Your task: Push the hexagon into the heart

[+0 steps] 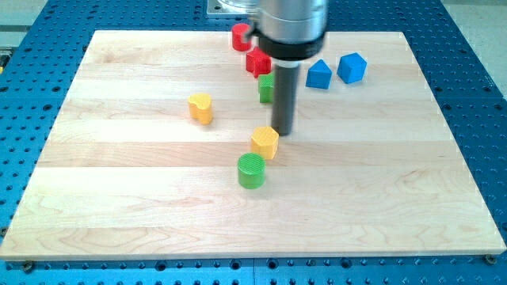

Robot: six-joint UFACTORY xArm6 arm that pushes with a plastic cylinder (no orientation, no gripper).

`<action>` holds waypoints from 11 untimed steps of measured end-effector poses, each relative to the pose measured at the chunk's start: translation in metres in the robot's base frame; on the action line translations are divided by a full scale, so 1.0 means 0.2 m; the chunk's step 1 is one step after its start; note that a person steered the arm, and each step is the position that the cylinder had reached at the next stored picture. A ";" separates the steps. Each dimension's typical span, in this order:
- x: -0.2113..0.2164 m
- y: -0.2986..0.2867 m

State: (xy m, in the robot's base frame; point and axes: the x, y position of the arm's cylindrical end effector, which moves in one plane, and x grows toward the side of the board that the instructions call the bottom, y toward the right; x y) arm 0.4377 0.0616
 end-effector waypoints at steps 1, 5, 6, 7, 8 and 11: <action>0.26 -0.02; 0.42 -0.22; 0.36 0.04; 0.25 -0.21; 0.04 -0.29; -0.01 -0.30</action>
